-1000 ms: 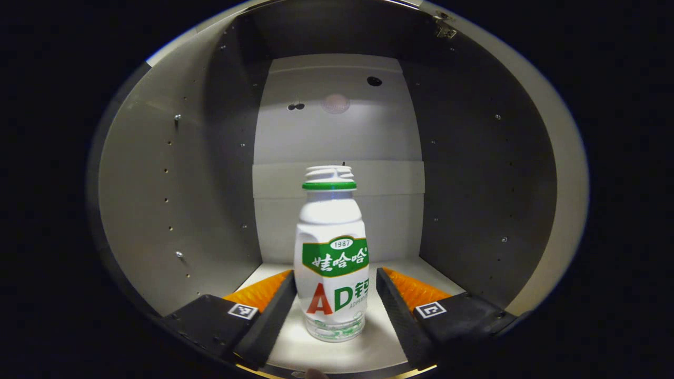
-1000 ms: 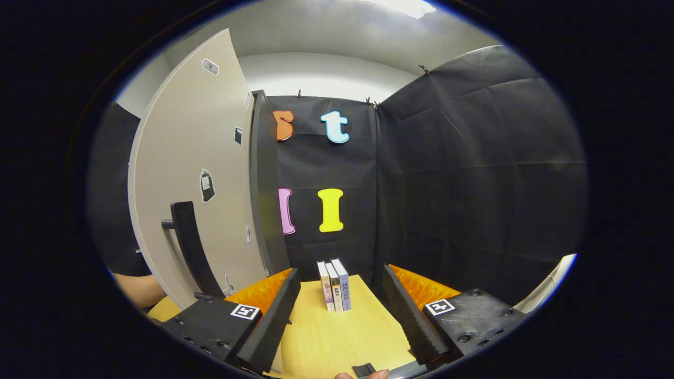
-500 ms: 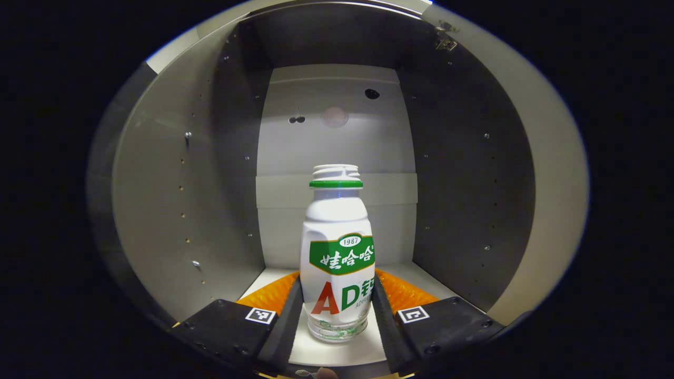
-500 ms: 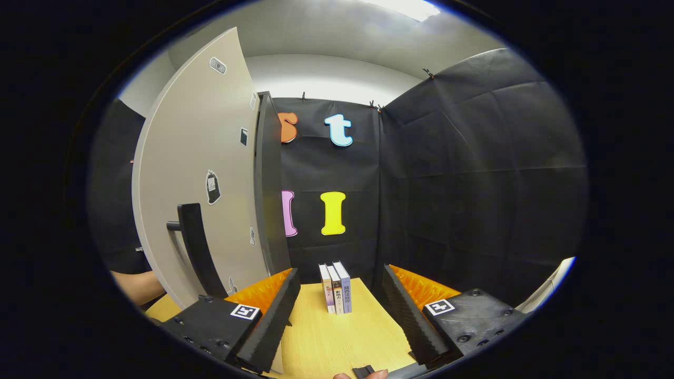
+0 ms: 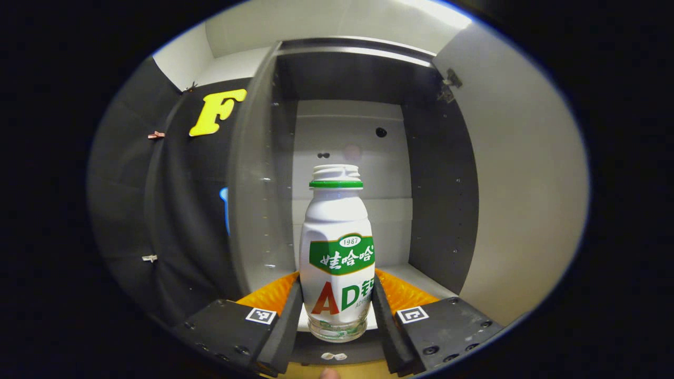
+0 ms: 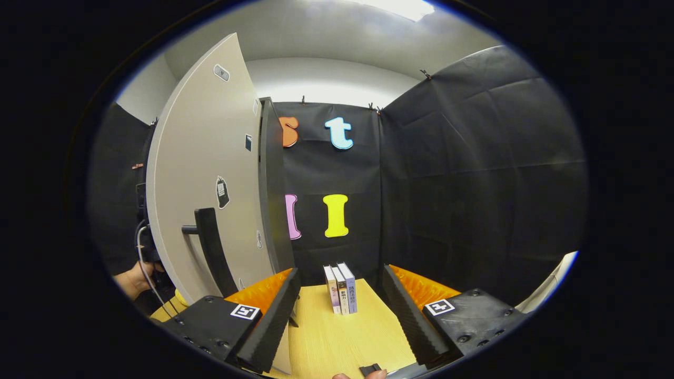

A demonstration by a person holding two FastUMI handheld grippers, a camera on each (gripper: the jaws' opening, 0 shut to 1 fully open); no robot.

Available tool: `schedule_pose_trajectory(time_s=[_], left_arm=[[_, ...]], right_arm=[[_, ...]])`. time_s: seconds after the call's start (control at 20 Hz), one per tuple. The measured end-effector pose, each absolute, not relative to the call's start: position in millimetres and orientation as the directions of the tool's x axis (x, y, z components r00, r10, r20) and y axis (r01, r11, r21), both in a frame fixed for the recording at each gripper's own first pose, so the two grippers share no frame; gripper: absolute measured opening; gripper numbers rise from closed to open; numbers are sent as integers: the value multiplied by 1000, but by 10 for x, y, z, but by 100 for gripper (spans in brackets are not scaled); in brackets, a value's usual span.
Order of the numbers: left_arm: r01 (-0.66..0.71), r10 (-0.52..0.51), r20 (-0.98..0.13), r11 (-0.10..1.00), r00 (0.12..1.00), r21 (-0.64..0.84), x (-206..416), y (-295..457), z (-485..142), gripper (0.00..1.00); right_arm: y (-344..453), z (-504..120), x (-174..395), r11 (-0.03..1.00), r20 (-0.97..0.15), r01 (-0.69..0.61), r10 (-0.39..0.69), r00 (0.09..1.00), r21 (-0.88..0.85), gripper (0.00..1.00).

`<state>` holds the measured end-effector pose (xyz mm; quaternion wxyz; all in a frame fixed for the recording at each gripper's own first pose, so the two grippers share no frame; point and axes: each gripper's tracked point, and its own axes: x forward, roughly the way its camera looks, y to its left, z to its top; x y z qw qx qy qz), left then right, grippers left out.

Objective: Open the cabinet door with the right hand, grasp the bottle in the cabinet with the left hand and place it on the coaster, then close the cabinet door with the right hand.

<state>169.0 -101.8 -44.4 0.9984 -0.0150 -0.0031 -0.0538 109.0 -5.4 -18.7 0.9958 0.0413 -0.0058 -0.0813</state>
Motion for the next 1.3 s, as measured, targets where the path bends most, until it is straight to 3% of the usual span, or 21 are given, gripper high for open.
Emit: schedule_pose_trajectory(time_s=[0.65, 1.3], left_arm=[[28, -28, 38, 1000, 999, -13, 399, -60, -825, 69], [102, -103, -15, 995, 995, -9, -290, -11, -2191, 69]], right_arm=[[-147, -125, 1125, 966, 60, 232, -240, 969, 114, 98], [-100, -221, 1149, 963, 38, 259, -263, 964, 78, 98]])
